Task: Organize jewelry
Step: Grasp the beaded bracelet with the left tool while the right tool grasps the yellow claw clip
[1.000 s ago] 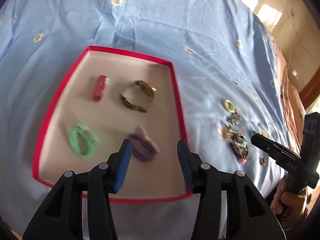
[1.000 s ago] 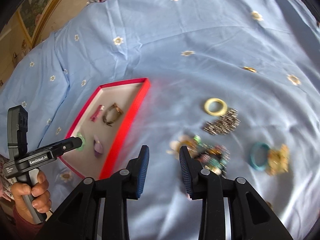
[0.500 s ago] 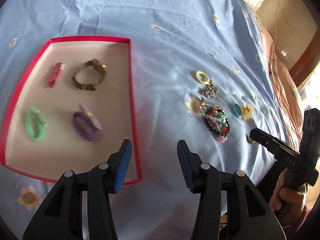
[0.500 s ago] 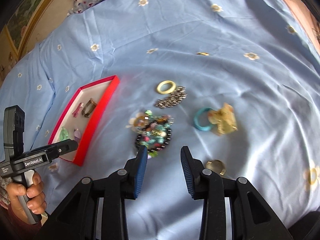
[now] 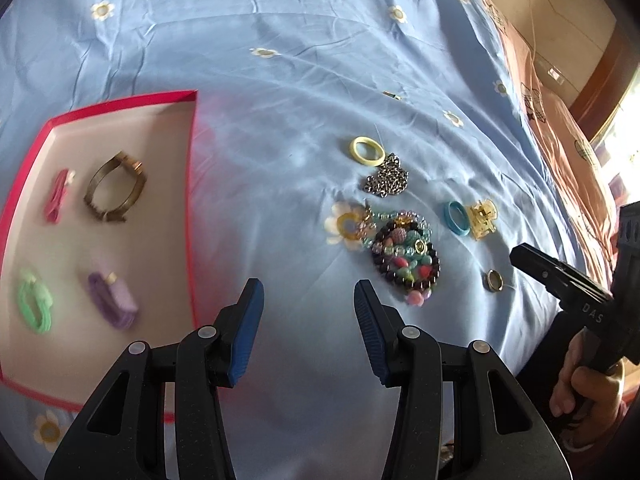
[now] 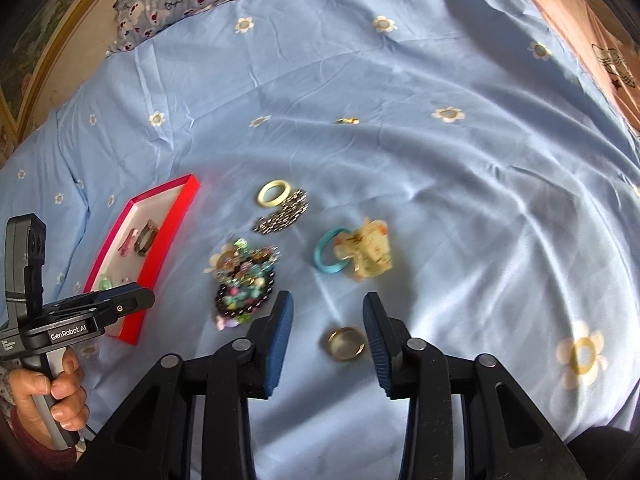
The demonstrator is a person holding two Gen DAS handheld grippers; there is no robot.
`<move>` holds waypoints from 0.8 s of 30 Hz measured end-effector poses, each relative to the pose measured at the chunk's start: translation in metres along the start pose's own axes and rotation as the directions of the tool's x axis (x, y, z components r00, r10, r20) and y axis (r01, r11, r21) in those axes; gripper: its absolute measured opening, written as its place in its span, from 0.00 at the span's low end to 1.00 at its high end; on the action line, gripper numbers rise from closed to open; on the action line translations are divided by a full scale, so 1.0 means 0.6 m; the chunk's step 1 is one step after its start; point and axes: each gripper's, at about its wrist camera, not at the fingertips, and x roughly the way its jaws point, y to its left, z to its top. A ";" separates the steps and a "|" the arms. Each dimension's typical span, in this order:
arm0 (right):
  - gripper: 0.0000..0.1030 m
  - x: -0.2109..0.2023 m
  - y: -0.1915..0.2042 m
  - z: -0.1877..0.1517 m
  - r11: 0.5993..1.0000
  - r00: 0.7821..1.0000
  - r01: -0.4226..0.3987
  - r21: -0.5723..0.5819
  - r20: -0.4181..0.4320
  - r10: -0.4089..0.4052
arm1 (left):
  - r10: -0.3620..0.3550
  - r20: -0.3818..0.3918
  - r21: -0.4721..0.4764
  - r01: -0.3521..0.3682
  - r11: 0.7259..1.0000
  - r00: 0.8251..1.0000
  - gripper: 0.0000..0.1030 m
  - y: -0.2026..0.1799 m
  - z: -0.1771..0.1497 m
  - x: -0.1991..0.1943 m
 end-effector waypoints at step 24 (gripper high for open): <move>0.39 0.056 0.001 0.053 0.989 0.995 0.100 -0.112 0.019 -0.098 | -0.006 -0.087 0.187 0.023 0.982 0.996 0.38 -0.071 0.067 0.126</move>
